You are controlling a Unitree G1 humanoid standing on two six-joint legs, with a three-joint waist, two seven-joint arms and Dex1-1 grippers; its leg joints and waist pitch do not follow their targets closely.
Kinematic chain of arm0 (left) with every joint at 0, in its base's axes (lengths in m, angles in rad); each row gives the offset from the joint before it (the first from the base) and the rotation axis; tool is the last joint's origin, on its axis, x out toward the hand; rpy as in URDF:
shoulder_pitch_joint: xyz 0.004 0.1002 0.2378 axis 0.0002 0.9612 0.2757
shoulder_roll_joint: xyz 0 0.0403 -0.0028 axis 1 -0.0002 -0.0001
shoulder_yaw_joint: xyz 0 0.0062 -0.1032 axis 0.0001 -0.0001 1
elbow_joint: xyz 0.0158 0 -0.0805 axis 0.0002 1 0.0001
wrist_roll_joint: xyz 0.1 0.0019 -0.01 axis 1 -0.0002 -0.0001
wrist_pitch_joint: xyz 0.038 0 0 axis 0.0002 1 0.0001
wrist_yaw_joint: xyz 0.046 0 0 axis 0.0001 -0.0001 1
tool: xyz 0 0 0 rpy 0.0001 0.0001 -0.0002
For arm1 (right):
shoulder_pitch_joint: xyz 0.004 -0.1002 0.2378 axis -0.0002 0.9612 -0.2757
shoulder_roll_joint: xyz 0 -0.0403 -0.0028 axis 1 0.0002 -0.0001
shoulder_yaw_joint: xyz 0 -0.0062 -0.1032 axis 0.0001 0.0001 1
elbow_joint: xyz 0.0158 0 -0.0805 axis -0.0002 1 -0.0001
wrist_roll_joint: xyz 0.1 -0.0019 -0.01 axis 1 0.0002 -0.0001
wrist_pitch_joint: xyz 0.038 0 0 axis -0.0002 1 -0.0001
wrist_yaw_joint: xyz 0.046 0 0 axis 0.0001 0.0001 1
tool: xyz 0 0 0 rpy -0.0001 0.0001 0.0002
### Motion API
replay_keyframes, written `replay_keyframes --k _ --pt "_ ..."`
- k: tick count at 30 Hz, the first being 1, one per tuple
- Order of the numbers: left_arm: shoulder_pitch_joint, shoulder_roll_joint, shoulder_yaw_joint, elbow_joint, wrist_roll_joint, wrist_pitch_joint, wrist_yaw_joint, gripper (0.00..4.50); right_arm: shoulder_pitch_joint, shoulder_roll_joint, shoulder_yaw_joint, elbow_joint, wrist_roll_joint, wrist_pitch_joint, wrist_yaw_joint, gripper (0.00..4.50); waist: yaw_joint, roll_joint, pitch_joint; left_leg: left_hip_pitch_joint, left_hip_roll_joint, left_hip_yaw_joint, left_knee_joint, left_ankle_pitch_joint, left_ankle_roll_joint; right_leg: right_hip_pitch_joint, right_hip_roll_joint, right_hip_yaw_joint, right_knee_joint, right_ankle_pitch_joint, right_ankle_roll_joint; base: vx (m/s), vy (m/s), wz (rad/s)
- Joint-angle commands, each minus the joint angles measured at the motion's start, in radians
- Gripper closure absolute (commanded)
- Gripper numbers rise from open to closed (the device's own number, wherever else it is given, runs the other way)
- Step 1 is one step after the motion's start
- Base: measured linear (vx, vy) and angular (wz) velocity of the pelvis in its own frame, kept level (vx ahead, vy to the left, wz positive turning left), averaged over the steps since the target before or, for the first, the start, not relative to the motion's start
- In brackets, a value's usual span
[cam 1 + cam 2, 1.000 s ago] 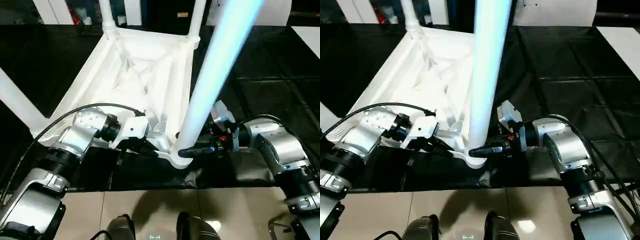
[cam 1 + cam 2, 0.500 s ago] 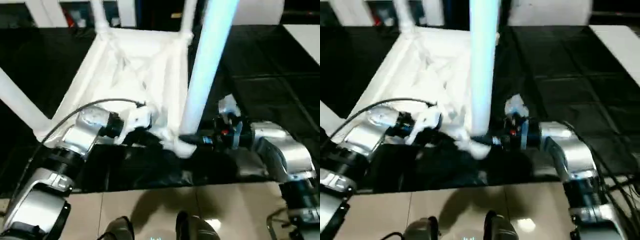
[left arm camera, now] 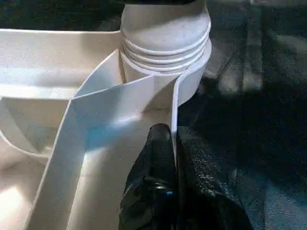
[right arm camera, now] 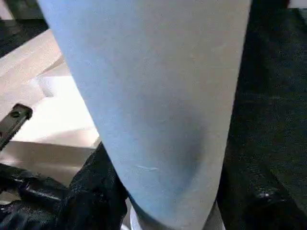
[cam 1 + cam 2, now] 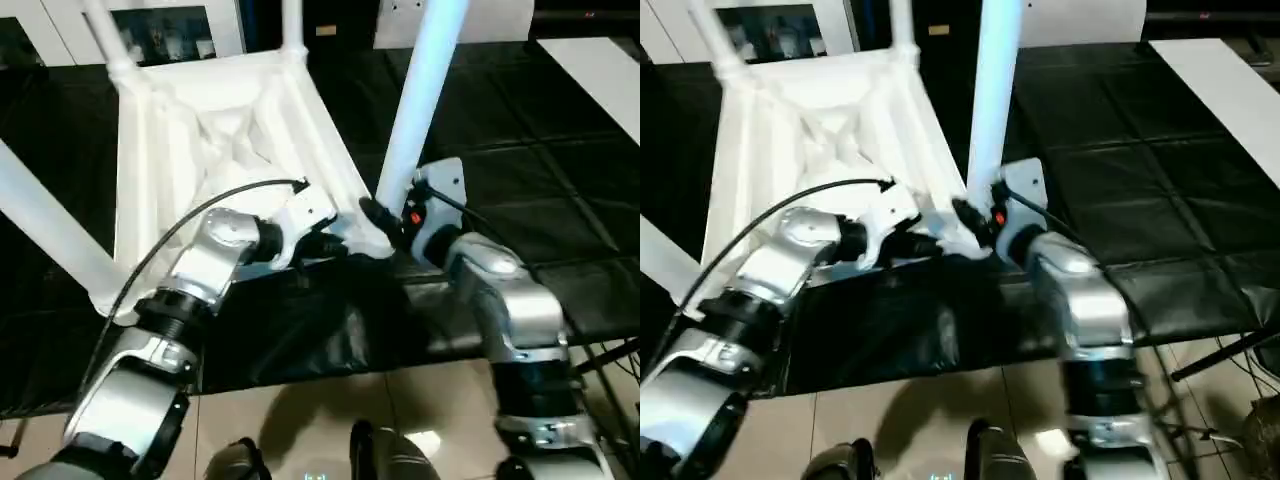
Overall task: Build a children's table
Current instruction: Rotate leg to tighten
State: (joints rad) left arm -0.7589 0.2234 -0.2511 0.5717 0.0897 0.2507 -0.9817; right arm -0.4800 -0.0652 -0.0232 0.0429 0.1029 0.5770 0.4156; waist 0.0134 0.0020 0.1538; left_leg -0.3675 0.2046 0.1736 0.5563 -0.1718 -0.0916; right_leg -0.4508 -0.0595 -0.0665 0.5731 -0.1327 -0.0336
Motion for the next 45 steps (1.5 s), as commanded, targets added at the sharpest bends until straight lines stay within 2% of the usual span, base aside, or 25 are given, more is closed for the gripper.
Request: replay_keyframes --k 1,5,8,9,10,12,14,15,16,17,19,20,21,22,23,26,27,29,30,31,32,36,40,45 --pt "-0.008 -0.079 -0.036 -0.024 -0.029 -0.021 0.006 4.50 0.011 0.067 0.105 -0.005 0.061 0.019 0.060 1.73 0.006 -0.003 -0.069 -0.002 0.001 0.000 -0.053 -0.145 0.073 0.078 -0.057 0.042 -0.074 -0.327 -0.148 0.000 0.000 0.00" --pt "0.006 -0.037 -0.035 -0.026 -0.028 -0.057 -0.022 4.50 0.033 0.010 0.093 -0.025 0.078 -0.030 0.111 1.39 0.008 0.000 -0.068 0.000 0.003 0.000 -0.054 -0.158 0.075 0.079 -0.060 0.043 -0.075 -0.331 -0.153 0.000 0.000 0.00" --pt "0.014 -0.018 -0.034 -0.025 -0.030 -0.086 -0.046 4.50 0.040 -0.020 0.083 -0.026 0.077 -0.060 0.145 1.19 0.010 0.000 -0.070 -0.001 0.005 0.001 -0.053 -0.142 0.088 0.083 -0.060 0.045 -0.069 -0.265 -0.178 0.000 0.000 0.00" --pt "0.024 0.015 -0.040 -0.025 -0.030 -0.122 -0.095 4.50 0.043 -0.068 0.071 -0.012 0.080 -0.114 0.215 1.12 0.011 0.001 -0.070 -0.001 0.005 0.001 -0.052 -0.139 0.091 0.082 -0.061 0.045 -0.068 -0.252 -0.185 0.000 0.000 0.00" --pt "0.025 0.018 -0.040 -0.025 -0.030 -0.124 -0.099 4.50 0.044 -0.072 0.070 -0.011 0.081 -0.117 0.221 1.12 0.011 0.000 -0.069 -0.002 0.005 0.002 -0.052 -0.139 0.095 0.084 -0.061 0.045 -0.067 -0.247 -0.187 0.000 0.000 0.00" --pt "0.031 0.051 -0.045 -0.014 -0.028 -0.171 -0.147 4.50 0.045 -0.125 0.065 0.004 0.097 -0.165 0.309 0.85 0.011 -0.001 -0.068 -0.004 0.003 0.003 -0.051 -0.136 0.107 0.086 -0.062 0.046 -0.067 -0.256 -0.186 0.000 0.000 0.00" --pt "0.036 0.081 -0.049 -0.004 -0.038 -0.224 -0.210 4.50 0.045 -0.193 0.092 0.018 0.097 -0.192 0.411 0.79 0.013 0.001 -0.068 -0.002 0.003 0.003 -0.049 -0.137 0.116 0.087 -0.062 0.045 -0.068 -0.260 -0.185 0.000 0.000 0.00" --pt "0.039 0.095 -0.045 -0.004 -0.057 -0.249 -0.259 4.50 0.042 -0.243 0.122 0.029 0.086 -0.213 0.484 0.65 0.014 0.006 -0.066 -0.002 0.006 0.003 -0.050 -0.128 0.123 0.085 -0.062 0.046 -0.066 -0.239 -0.195 0.000 0.000 0.00" --pt "0.039 0.095 -0.045 -0.004 -0.057 -0.249 -0.259 4.50 0.042 -0.243 0.122 0.029 0.086 -0.213 0.484 0.65 0.015 0.007 -0.067 -0.002 0.007 0.004 -0.049 -0.129 0.126 0.085 -0.061 0.045 -0.064 -0.227 -0.199 0.000 0.000 0.00" --pt "0.042 0.106 -0.046 -0.008 -0.072 -0.260 -0.297 4.50 0.036 -0.266 0.135 0.037 0.085 -0.221 0.526 0.41 0.019 0.008 -0.065 0.000 0.008 0.004 -0.049 -0.128 0.129 0.084 -0.062 0.046 -0.062 -0.217 -0.208 0.000 0.000 0.00" --pt "0.047 0.120 -0.049 -0.016 -0.090 -0.272 -0.351 4.50 0.027 -0.288 0.144 0.048 0.089 -0.231 0.576 0.37 0.021 0.007 -0.065 0.000 0.010 0.005 -0.050 -0.135 0.128 0.083 -0.063 0.046 -0.062 -0.221 -0.219 0.000 0.000 0.00" --pt "0.049 0.136 -0.058 -0.021 -0.099 -0.283 -0.395 4.50 0.019 -0.307 0.151 0.061 0.103 -0.240 0.630 0.37 0.024 0.002 -0.065 0.002 0.011 0.006 -0.050 -0.142 0.128 0.082 -0.062 0.046 -0.062 -0.228 -0.222 0.000 0.000 0.00" --pt "0.051 0.150 -0.066 -0.024 -0.105 -0.291 -0.432 4.50 0.012 -0.325 0.160 0.075 0.109 -0.257 0.677 0.37 0.027 0.005 -0.064 0.002 0.014 0.006 -0.050 -0.141 0.128 0.082 -0.064 0.046 -0.060 -0.228 -0.224 0.000 0.000 0.00" --pt "0.050 0.161 -0.073 -0.024 -0.108 -0.300 -0.458 4.50 0.006 -0.340 0.171 0.087 0.110 -0.274 0.716 0.37 0.028 -0.001 -0.065 0.002 0.015 0.005 -0.050 -0.147 0.129 0.082 -0.064 0.044 -0.059 -0.234 -0.223 0.000 0.000 0.00" --pt "0.048 0.171 -0.079 -0.019 -0.110 -0.315 -0.483 4.50 0.003 -0.358 0.188 0.099 0.113 -0.298 0.762 0.37 0.030 0.002 -0.062 0.004 0.017 0.007 -0.050 -0.151 0.126 0.078 -0.065 0.046 -0.061 -0.251 -0.221 0.000 0.000 0.00" --pt "0.041 0.186 -0.083 -0.005 -0.113 -0.346 -0.526 4.50 -0.003 -0.380 0.210 0.114 0.138 -0.314 0.840 0.37 0.037 0.002 -0.063 0.005 0.019 0.007 -0.049 -0.149 0.129 0.078 -0.066 0.047 -0.059 -0.242 -0.223 0.000 0.000 0.00" --pt "0.037 0.191 -0.084 0.002 -0.112 -0.362 -0.541 4.50 -0.007 -0.384 0.213 0.120 0.155 -0.312 0.873 0.54 0.040 -0.002 -0.063 0.005 0.019 0.006 -0.050 -0.145 0.134 0.078 -0.066 0.046 -0.056 -0.235 -0.228 0.000 0.000 0.00" --pt "0.031 0.200 -0.087 0.010 -0.113 -0.378 -0.568 4.50 -0.018 -0.389 0.215 0.131 0.178 -0.304 0.924 0.65 0.043 -0.002 -0.062 0.004 0.020 0.007 -0.050 -0.142 0.132 0.078 -0.067 0.046 -0.057 -0.239 -0.230 0.000 0.000 0.00" --pt "0.029 0.204 -0.088 0.012 -0.114 -0.385 -0.578 4.50 -0.022 -0.392 0.217 0.136 0.186 -0.300 0.945 0.75 0.044 -0.007 -0.061 0.004 0.020 0.006 -0.050 -0.143 0.132 0.079 -0.068 0.047 -0.056 -0.245 -0.228 0.000 0.000 0.00" --pt "0.027 0.206 -0.088 0.014 -0.115 -0.389 -0.585 4.50 -0.026 -0.394 0.218 0.141 0.189 -0.299 0.957 0.84 0.045 -0.006 -0.061 0.005 0.020 0.006 -0.050 -0.143 0.131 0.078 -0.068 0.047 -0.056 -0.249 -0.227 0.000 0.000 0.00" --pt "0.023 0.211 -0.091 0.018 -0.116 -0.399 -0.598 4.50 -0.035 -0.401 0.223 0.153 0.194 -0.295 0.983 0.96 0.044 -0.009 -0.060 0.003 0.019 0.006 -0.051 -0.141 0.128 0.078 -0.067 0.046 -0.057 -0.254 -0.224 0.000 0.000 0.00" --pt "0.013 0.220 -0.098 0.029 -0.118 -0.420 -0.621 4.50 -0.053 -0.408 0.235 0.186 0.199 -0.303 1.026 1.26 0.045 -0.009 -0.060 0.004 0.019 0.006 -0.050 -0.138 0.122 0.078 -0.068 0.047 -0.056 -0.259 -0.224 0.000 0.000 0.00" --pt "0.009 0.220 -0.098 0.041 -0.116 -0.431 -0.631 4.50 -0.063 -0.409 0.244 0.201 0.206 -0.299 1.052 1.51 0.046 -0.011 -0.060 0.003 0.019 0.006 -0.049 -0.120 0.129 0.079 -0.067 0.046 -0.052 -0.220 -0.238 0.000 0.000 0.00" --pt "0.002 0.220 -0.098 0.057 -0.114 -0.444 -0.633 4.50 -0.073 -0.410 0.249 0.215 0.215 -0.291 1.077 1.91 0.047 -0.010 -0.057 0.003 0.019 0.006 -0.050 -0.133 0.125 0.079 -0.068 0.046 -0.056 -0.251 -0.231 0.000 0.000 0.00"
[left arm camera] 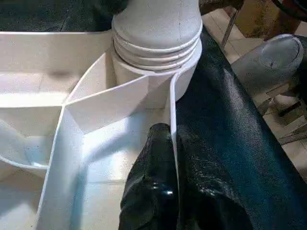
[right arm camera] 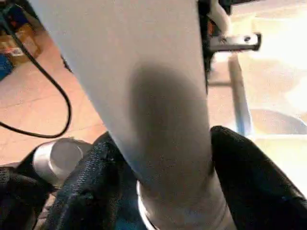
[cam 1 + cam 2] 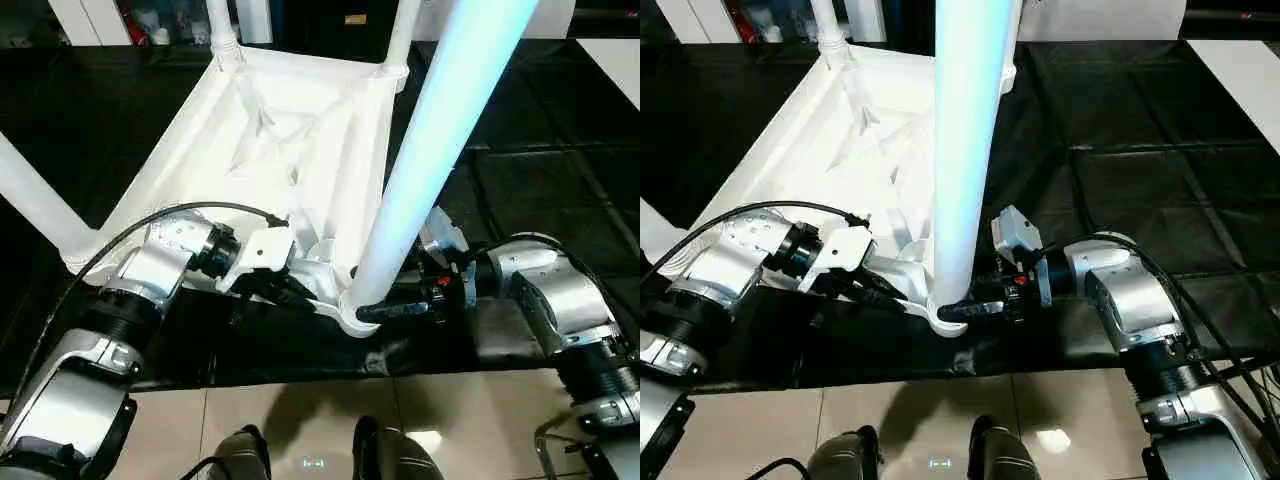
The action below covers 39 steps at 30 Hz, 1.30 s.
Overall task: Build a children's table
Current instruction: Rotate leg to tighten
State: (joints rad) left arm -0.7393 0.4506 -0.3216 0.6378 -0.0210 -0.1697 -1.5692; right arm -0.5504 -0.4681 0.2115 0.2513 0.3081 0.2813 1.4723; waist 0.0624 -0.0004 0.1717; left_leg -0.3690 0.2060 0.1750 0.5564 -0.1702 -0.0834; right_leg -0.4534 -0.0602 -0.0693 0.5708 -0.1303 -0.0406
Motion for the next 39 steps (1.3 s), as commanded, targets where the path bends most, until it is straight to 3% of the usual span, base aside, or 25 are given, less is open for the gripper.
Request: replay_keyframes --k 1,5,8,14,15,16,17,19,22,23,25,27,31,33,34,35,39 --pt "-0.018 -0.007 -0.028 -0.009 -0.003 -0.023 -0.045 4.50 -0.003 -0.007 0.014 0.006 0.010 0.005 0.021 1.91 -0.002 -0.008 -0.076 0.006 0.018 0.005 -0.050 -0.135 0.115 0.081 -0.068 0.049 -0.054 -0.258 -0.222 0.000 0.000 0.00" --pt "-0.020 -0.015 -0.020 0.002 0.000 -0.024 -0.035 4.50 0.001 -0.002 0.016 -0.002 0.019 0.017 0.029 2.30 0.000 -0.007 -0.078 0.006 0.019 0.005 -0.049 -0.123 0.114 0.081 -0.067 0.050 -0.050 -0.233 -0.229 0.000 0.000 0.00" --pt "-0.017 -0.026 -0.010 -0.004 -0.014 0.011 -0.019 4.50 0.008 0.003 0.009 -0.013 0.031 0.039 0.021 2.34 0.001 -0.009 -0.077 0.005 0.018 0.006 -0.049 -0.124 0.116 0.082 -0.066 0.049 -0.051 -0.236 -0.231 0.000 0.000 0.00" --pt "0.002 -0.071 0.016 -0.081 -0.044 0.160 0.077 4.50 0.056 0.052 -0.034 -0.119 0.082 0.177 -0.136 2.41 0.004 -0.006 -0.074 0.007 0.020 0.004 -0.052 -0.129 0.101 0.081 -0.067 0.050 -0.056 -0.275 -0.217 0.000 0.000 0.00" --pt "0.007 -0.082 0.018 -0.097 -0.040 0.186 0.107 4.50 0.068 0.068 -0.036 -0.139 0.075 0.185 -0.179 2.41 0.002 -0.008 -0.072 0.003 0.017 0.003 -0.053 -0.138 0.090 0.080 -0.066 0.050 -0.058 -0.297 -0.208 0.000 0.000 0.00" --pt "0.010 -0.093 0.018 -0.109 -0.034 0.210 0.134 4.50 0.077 0.087 -0.036 -0.153 0.059 0.185 -0.224 2.41 0.004 -0.003 -0.073 0.005 0.016 0.002 -0.053 -0.148 0.084 0.080 -0.068 0.049 -0.060 -0.318 -0.203 0.000 0.000 0.00" --pt "0.012 -0.100 0.018 -0.117 -0.029 0.227 0.151 4.50 0.082 0.099 -0.036 -0.162 0.047 0.187 -0.255 2.41 -0.002 -0.007 -0.072 0.004 0.012 0.001 -0.054 -0.164 0.068 0.079 -0.068 0.048 -0.069 -0.380 -0.176 0.000 0.000 0.00" --pt "0.012 -0.115 0.020 -0.124 -0.016 0.257 0.192 4.50 0.086 0.125 -0.037 -0.169 0.023 0.196 -0.315 2.41 -0.008 -0.009 -0.070 -0.001 0.009 -0.001 -0.056 -0.166 0.061 0.082 -0.067 0.047 -0.070 -0.408 -0.160 0.000 0.000 0.00" --pt "0.009 -0.162 0.038 -0.140 0.004 0.345 0.308 4.50 0.084 0.203 -0.051 -0.181 -0.020 0.251 -0.476 2.41 -0.028 -0.012 -0.067 -0.004 0.000 -0.005 -0.056 -0.169 0.041 0.082 -0.066 0.044 -0.082 -0.510 -0.113 0.000 0.000 0.00" --pt "0.005 -0.198 0.051 -0.153 0.019 0.396 0.390 4.50 0.076 0.270 -0.068 -0.184 -0.052 0.304 -0.611 2.41 -0.033 -0.008 -0.067 -0.001 -0.002 -0.005 -0.055 -0.167 0.039 0.079 -0.066 0.044 -0.087 -0.539 -0.097 0.000 0.000 0.00" --pt "0.003 -0.211 0.054 -0.157 0.027 0.415 0.419 4.50 0.073 0.295 -0.073 -0.184 -0.067 0.326 -0.664 2.41 -0.046 -0.010 -0.071 -0.003 -0.005 -0.005 -0.054 -0.153 0.039 0.079 -0.062 0.042 -0.087 -0.523 -0.094 0.000 0.000 0.00" --pt "-0.010 -0.242 0.064 -0.160 0.053 0.464 0.510 4.50 0.056 0.367 -0.103 -0.175 -0.099 0.371 -0.818 2.42 -0.054 -0.003 -0.072 -0.001 -0.003 -0.003 -0.053 -0.139 0.046 0.075 -0.057 0.043 -0.083 -0.475 -0.108 0.000 0.000 0.00" --pt "-0.037 -0.292 0.081 -0.151 0.080 0.521 0.637 4.50 0.023 0.455 -0.138 -0.160 -0.135 0.399 -0.988 2.42 -0.056 -0.001 -0.075 0.004 0.000 -0.003 -0.055 -0.147 0.044 0.074 -0.057 0.044 -0.079 -0.419 -0.130 0.000 0.000 0.00" --pt "-0.044 -0.320 0.089 -0.163 0.093 0.549 0.681 4.50 0.008 0.499 -0.165 -0.155 -0.154 0.397 -1.059 2.42 -0.057 0.002 -0.079 0.001 0.004 -0.003 -0.055 -0.132 0.046 0.078 -0.058 0.046 -0.069 -0.328 -0.161 0.000 0.000 0.00" --pt "-0.045 -0.326 0.091 -0.167 0.095 0.555 0.689 4.50 0.005 0.507 -0.169 -0.154 -0.160 0.395 -1.071 1.87 -0.056 0.003 -0.081 0.002 0.003 -0.002 -0.054 -0.126 0.048 0.080 -0.058 0.047 -0.068 -0.308 -0.169 0.000 0.000 0.00" --pt "-0.044 -0.330 0.088 -0.177 0.094 0.558 0.693 4.50 0.006 0.506 -0.161 -0.155 -0.178 0.364 -1.087 1.73 -0.056 0.003 -0.084 0.003 0.003 0.000 -0.052 -0.112 0.058 0.083 -0.058 0.048 -0.063 -0.247 -0.189 0.000 0.000 0.00" --pt "-0.035 -0.304 0.078 -0.183 0.095 0.529 0.656 4.50 0.029 0.480 -0.163 -0.168 -0.181 0.330 -1.069 1.45 -0.054 0.003 -0.084 0.001 0.002 0.001 -0.051 -0.113 0.073 0.087 -0.059 0.049 -0.061 -0.215 -0.202 0.000 0.000 0.00"
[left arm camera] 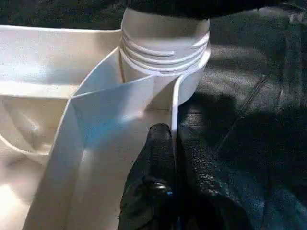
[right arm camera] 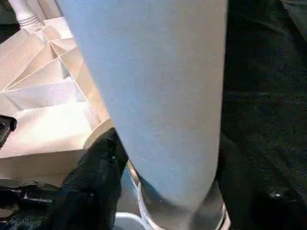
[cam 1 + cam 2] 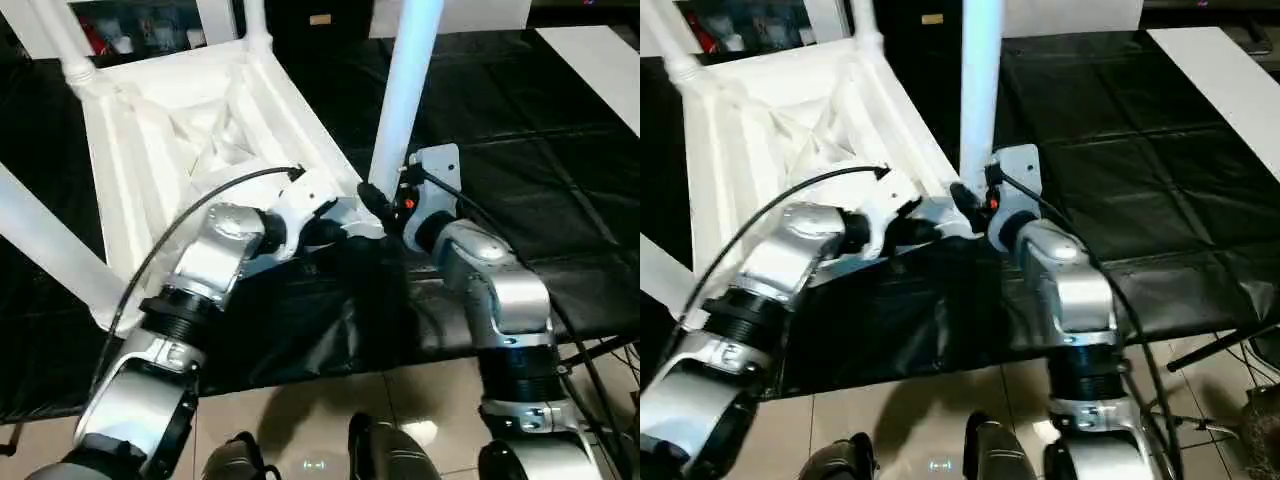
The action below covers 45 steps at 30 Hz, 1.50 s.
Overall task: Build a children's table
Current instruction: Rotate leg to tighten
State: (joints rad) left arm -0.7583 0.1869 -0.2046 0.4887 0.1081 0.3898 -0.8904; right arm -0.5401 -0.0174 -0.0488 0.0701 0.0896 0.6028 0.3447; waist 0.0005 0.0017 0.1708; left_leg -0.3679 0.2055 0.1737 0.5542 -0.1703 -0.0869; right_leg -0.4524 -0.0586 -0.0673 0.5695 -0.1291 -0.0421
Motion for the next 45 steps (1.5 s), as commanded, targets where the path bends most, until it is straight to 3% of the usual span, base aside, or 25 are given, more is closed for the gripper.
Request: replay_keyframes --k 1,4,5,6,7,9,11,16,21,24,26,29,30,38,45 --pt "-0.014 -0.033 -0.041 -0.033 -0.034 -0.039 -0.032 4.50 0.024 0.022 0.096 0.010 0.039 0.000 0.065 1.31 0.009 0.001 -0.084 0.000 0.002 0.002 -0.049 -0.117 0.077 0.087 -0.062 0.047 -0.060 -0.218 -0.199 0.000 0.000 0.00" --pt "-0.007 -0.010 -0.048 -0.034 -0.036 -0.063 -0.060 4.50 0.035 0.003 0.089 0.007 0.047 -0.021 0.084 1.25 0.011 0.001 -0.086 0.000 0.002 0.001 -0.049 -0.118 0.080 0.090 -0.063 0.047 -0.059 -0.214 -0.200 0.000 0.000 0.00" --pt "0.003 0.023 -0.057 -0.040 -0.038 -0.082 -0.102 4.50 0.044 -0.020 0.075 0.009 0.049 -0.038 0.100 0.94 0.011 0.001 -0.087 0.000 0.003 0.002 -0.047 -0.113 0.082 0.090 -0.062 0.048 -0.057 -0.203 -0.203 0.000 0.000 0.00" --pt "0.013 0.050 -0.064 -0.045 -0.038 -0.111 -0.142 4.50 0.048 -0.040 0.065 0.010 0.050 -0.053 0.121 0.86 0.014 0.008 -0.087 -0.001 0.002 0.000 -0.048 -0.106 0.086 0.093 -0.063 0.048 -0.055 -0.190 -0.207 0.000 0.000 0.00" --pt "0.019 0.066 -0.069 -0.050 -0.038 -0.130 -0.167 4.50 0.051 -0.052 0.060 0.012 0.051 -0.063 0.135 0.86 0.013 0.006 -0.088 -0.001 0.003 0.000 -0.048 -0.104 0.088 0.093 -0.063 0.049 -0.054 -0.178 -0.211 0.000 0.000 0.00" --pt "0.031 0.107 -0.071 -0.049 -0.047 -0.165 -0.229 4.50 0.065 -0.101 0.056 0.011 0.063 -0.108 0.214 0.67 0.016 0.004 -0.091 0.002 0.007 0.004 -0.045 -0.088 0.099 0.091 -0.062 0.051 -0.046 -0.104 -0.242 0.000 0.000 0.00" --pt "0.036 0.140 -0.080 -0.033 -0.051 -0.228 -0.289 4.50 0.083 -0.152 0.069 0.014 0.073 -0.144 0.299 0.45 0.022 0.008 -0.091 0.004 0.010 0.003 -0.045 -0.091 0.110 0.091 -0.062 0.050 -0.042 -0.087 -0.251 0.000 0.000 0.00" --pt "0.048 0.172 -0.084 -0.009 -0.082 -0.320 -0.391 4.50 0.105 -0.232 0.099 0.018 0.090 -0.202 0.444 0.45 0.040 0.003 -0.086 0.008 0.013 0.006 -0.046 -0.126 0.097 0.088 -0.066 0.051 -0.045 -0.157 -0.242 0.000 0.000 0.00" --pt "0.047 0.203 -0.098 0.047 -0.129 -0.434 -0.532 4.50 0.120 -0.366 0.148 0.020 0.168 -0.294 0.759 0.45 0.057 -0.002 -0.089 0.003 0.013 0.007 -0.041 -0.114 0.120 0.090 -0.065 0.050 -0.040 -0.137 -0.244 0.000 0.000 0.00" --pt "0.043 0.208 -0.104 0.064 -0.137 -0.459 -0.579 4.50 0.115 -0.406 0.162 0.023 0.201 -0.298 0.869 0.45 0.062 -0.004 -0.085 0.004 0.015 0.008 -0.040 -0.140 0.126 0.087 -0.067 0.049 -0.046 -0.204 -0.230 0.000 0.000 0.00" --pt "0.041 0.211 -0.109 0.070 -0.140 -0.474 -0.605 4.50 0.107 -0.422 0.174 0.032 0.205 -0.307 0.912 0.81 0.063 -0.006 -0.085 0.004 0.016 0.007 -0.041 -0.147 0.118 0.085 -0.067 0.048 -0.050 -0.248 -0.220 0.000 0.000 0.00" --pt "0.040 0.216 -0.119 0.072 -0.145 -0.494 -0.641 4.50 0.094 -0.439 0.195 0.050 0.209 -0.317 0.969 0.86 0.065 -0.007 -0.085 0.004 0.016 0.006 -0.041 -0.152 0.110 0.083 -0.070 0.048 -0.054 -0.289 -0.205 0.000 0.000 0.00" --pt "0.040 0.217 -0.122 0.074 -0.148 -0.503 -0.651 4.50 0.090 -0.445 0.203 0.057 0.211 -0.322 0.988 1.07 0.067 -0.009 -0.086 0.005 0.016 0.006 -0.040 -0.148 0.108 0.082 -0.069 0.048 -0.054 -0.296 -0.202 0.000 0.000 0.00" --pt "0.024 0.211 -0.122 0.115 -0.143 -0.551 -0.661 4.50 0.054 -0.471 0.253 0.108 0.219 -0.342 1.107 1.63 0.079 -0.014 -0.088 0.003 0.016 0.007 -0.037 -0.115 0.126 0.081 -0.067 0.047 -0.047 -0.264 -0.200 0.000 0.000 0.00" --pt "0.025 0.212 -0.120 0.126 -0.141 -0.563 -0.666 4.50 0.041 -0.480 0.263 0.128 0.225 -0.335 1.144 2.20 0.081 -0.013 -0.088 0.003 0.015 0.006 -0.038 -0.112 0.124 0.081 -0.067 0.046 -0.048 -0.274 -0.198 0.000 0.000 0.00"
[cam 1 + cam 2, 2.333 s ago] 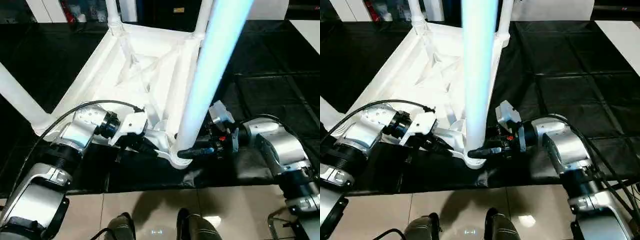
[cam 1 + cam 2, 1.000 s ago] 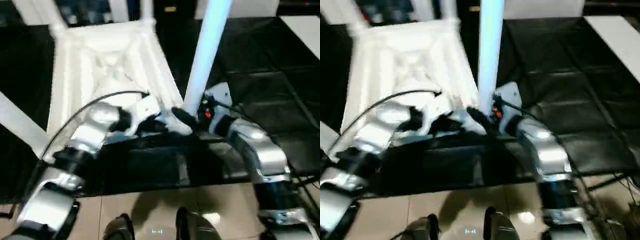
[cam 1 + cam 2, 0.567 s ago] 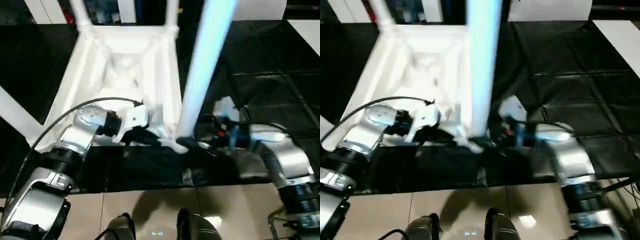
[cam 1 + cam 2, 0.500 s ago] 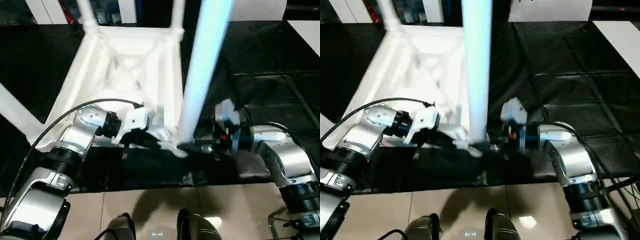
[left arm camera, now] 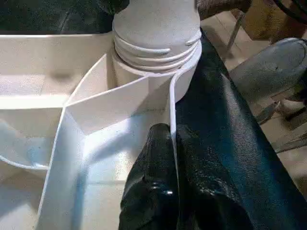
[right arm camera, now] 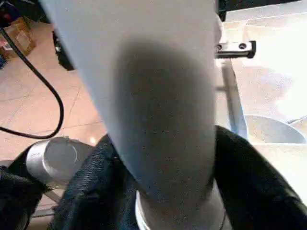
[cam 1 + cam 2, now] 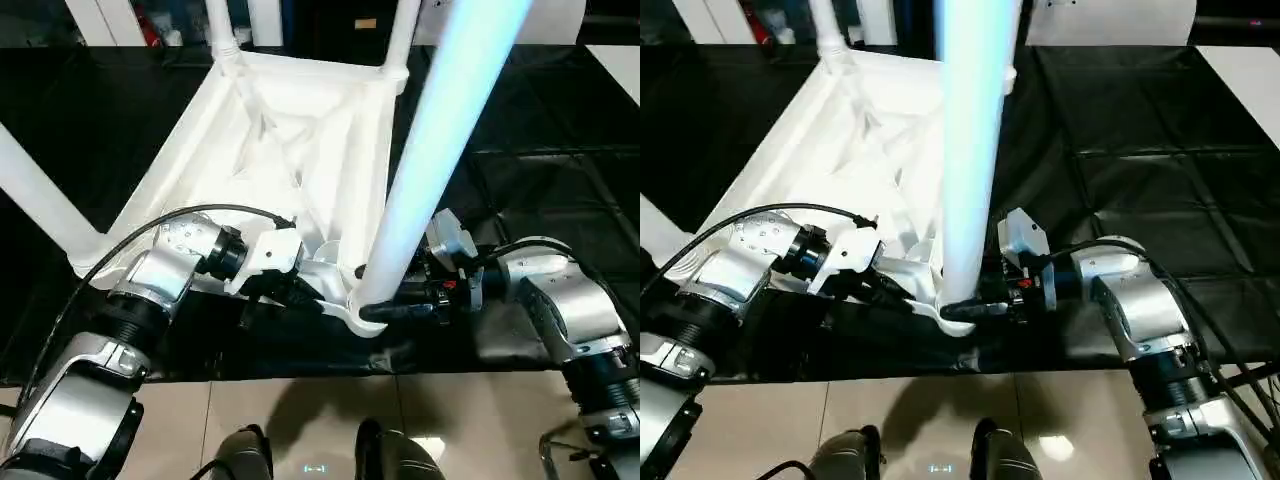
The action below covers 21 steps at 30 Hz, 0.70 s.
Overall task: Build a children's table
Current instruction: Rotate leg to tighten
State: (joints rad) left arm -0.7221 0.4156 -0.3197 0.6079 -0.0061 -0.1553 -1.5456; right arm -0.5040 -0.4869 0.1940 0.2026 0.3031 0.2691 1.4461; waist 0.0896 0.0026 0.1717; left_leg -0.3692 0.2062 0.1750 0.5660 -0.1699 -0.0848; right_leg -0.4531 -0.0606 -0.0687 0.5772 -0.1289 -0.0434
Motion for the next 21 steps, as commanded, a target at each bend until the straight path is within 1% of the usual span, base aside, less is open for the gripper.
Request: replay_keyframes --k 1,2,7,8,9,10,11,12,13,14,15,16,17,18,19,20,21 --pt "-0.012 -0.017 -0.005 0.010 -0.026 -0.019 -0.012 4.50 0.003 -0.013 0.024 0.001 0.013 -0.001 0.049 2.20 -0.008 -0.014 -0.089 0.004 0.015 0.005 -0.049 -0.113 0.121 0.082 -0.065 0.048 -0.056 -0.274 -0.197 0.000 0.000 0.00" --pt "-0.012 -0.016 -0.005 0.011 -0.026 -0.021 -0.011 4.50 0.001 -0.014 0.027 0.003 0.015 0.001 0.054 2.35 -0.008 -0.014 -0.089 0.005 0.014 0.005 -0.049 -0.115 0.120 0.081 -0.064 0.048 -0.056 -0.276 -0.196 0.000 0.000 0.00" --pt "-0.010 -0.020 -0.002 0.012 -0.027 -0.013 -0.003 4.50 0.003 -0.010 0.027 -0.003 0.029 0.021 0.055 2.43 -0.007 -0.014 -0.088 0.005 0.015 0.005 -0.050 -0.113 0.121 0.081 -0.064 0.047 -0.056 -0.276 -0.195 0.000 0.000 0.00" --pt "-0.007 -0.024 0.002 0.006 -0.027 -0.002 0.008 4.50 0.009 -0.001 0.019 -0.019 0.045 0.050 0.042 2.43 -0.008 -0.017 -0.087 0.005 0.015 0.005 -0.050 -0.114 0.122 0.081 -0.063 0.048 -0.056 -0.278 -0.196 0.000 0.000 0.00" --pt "-0.004 -0.027 0.004 -0.001 -0.029 0.012 0.015 4.50 0.013 0.004 0.014 -0.030 0.055 0.069 0.033 2.43 -0.007 -0.014 -0.087 0.004 0.015 0.004 -0.050 -0.113 0.122 0.082 -0.064 0.048 -0.056 -0.281 -0.196 0.000 0.000 0.00" --pt "-0.002 -0.028 0.005 -0.005 -0.030 0.024 0.020 4.50 0.016 0.008 0.011 -0.038 0.063 0.081 0.025 2.43 -0.007 -0.014 -0.088 0.005 0.015 0.004 -0.050 -0.113 0.122 0.081 -0.064 0.047 -0.057 -0.282 -0.195 0.000 0.000 0.00" --pt "0.001 -0.036 0.010 -0.021 -0.029 0.060 0.045 4.50 0.025 0.026 -0.002 -0.062 0.083 0.131 -0.023 2.44 -0.007 -0.014 -0.086 0.004 0.016 0.004 -0.051 -0.112 0.119 0.081 -0.065 0.047 -0.057 -0.285 -0.194 0.000 0.000 0.00" --pt "0.002 -0.041 0.011 -0.027 -0.026 0.075 0.061 4.50 0.027 0.038 -0.005 -0.070 0.082 0.140 -0.050 2.44 -0.007 -0.012 -0.084 0.004 0.016 0.003 -0.052 -0.116 0.116 0.080 -0.064 0.047 -0.058 -0.292 -0.190 0.000 0.000 0.00" --pt "0.003 -0.050 0.013 -0.035 -0.022 0.094 0.085 4.50 0.031 0.055 -0.010 -0.082 0.080 0.152 -0.090 2.44 -0.007 -0.013 -0.085 0.005 0.016 0.004 -0.052 -0.117 0.113 0.080 -0.065 0.048 -0.058 -0.294 -0.188 0.000 0.000 0.00" --pt "0.003 -0.053 0.014 -0.039 -0.020 0.101 0.094 4.50 0.033 0.062 -0.012 -0.086 0.079 0.156 -0.105 2.44 -0.008 -0.013 -0.081 0.003 0.014 0.003 -0.053 -0.131 0.105 0.080 -0.065 0.047 -0.063 -0.324 -0.180 0.000 0.000 0.00" --pt "0.004 -0.060 0.015 -0.045 -0.016 0.113 0.113 4.50 0.035 0.076 -0.014 -0.094 0.076 0.167 -0.136 2.44 -0.010 -0.015 -0.082 0.003 0.012 0.002 -0.054 -0.137 0.098 0.082 -0.066 0.046 -0.064 -0.343 -0.173 0.000 0.000 0.00" --pt "0.006 -0.072 0.016 -0.058 -0.012 0.136 0.140 4.50 0.039 0.096 -0.015 -0.101 0.058 0.173 -0.188 2.44 -0.012 -0.016 -0.079 0.001 0.010 0.001 -0.055 -0.146 0.088 0.081 -0.065 0.045 -0.068 -0.382 -0.158 0.000 0.000 0.00" --pt "0.003 -0.104 0.018 -0.079 0.006 0.196 0.212 4.50 0.044 0.151 -0.010 -0.110 0.007 0.193 -0.316 2.44 -0.016 -0.013 -0.074 0.004 0.009 0.002 -0.057 -0.162 0.073 0.076 -0.065 0.046 -0.075 -0.428 -0.141 0.000 0.000 0.00" --pt "0.003 -0.104 0.018 -0.079 0.006 0.196 0.212 4.50 0.044 0.151 -0.010 -0.110 0.007 0.193 -0.316 2.44 -0.023 -0.016 -0.074 0.003 0.004 -0.002 -0.058 -0.167 0.060 0.077 -0.066 0.043 -0.081 -0.478 -0.119 0.000 0.000 0.00" --pt "0.001 -0.114 0.019 -0.082 0.014 0.215 0.237 4.50 0.045 0.168 -0.009 -0.114 -0.006 0.202 -0.353 2.44 -0.027 -0.015 -0.075 0.003 0.001 -0.003 -0.058 -0.169 0.057 0.079 -0.067 0.042 -0.085 -0.502 -0.108 0.000 0.000 0.00" --pt "-0.015 -0.157 0.032 -0.073 0.023 0.266 0.315 4.50 0.036 0.240 -0.026 -0.121 -0.021 0.263 -0.477 2.44 -0.041 -0.016 -0.068 -0.003 -0.004 -0.003 -0.060 -0.168 0.049 0.078 -0.062 0.041 -0.091 -0.545 -0.082 0.000 0.000 0.00" --pt "-0.015 -0.157 0.032 -0.073 0.023 0.266 0.315 4.50 0.036 0.240 -0.026 -0.121 -0.021 0.263 -0.477 2.44 -0.041 -0.016 -0.068 -0.003 -0.004 -0.003 -0.060 -0.168 0.049 0.078 -0.062 0.041 -0.091 -0.545 -0.082 0.000 0.000 0.00"
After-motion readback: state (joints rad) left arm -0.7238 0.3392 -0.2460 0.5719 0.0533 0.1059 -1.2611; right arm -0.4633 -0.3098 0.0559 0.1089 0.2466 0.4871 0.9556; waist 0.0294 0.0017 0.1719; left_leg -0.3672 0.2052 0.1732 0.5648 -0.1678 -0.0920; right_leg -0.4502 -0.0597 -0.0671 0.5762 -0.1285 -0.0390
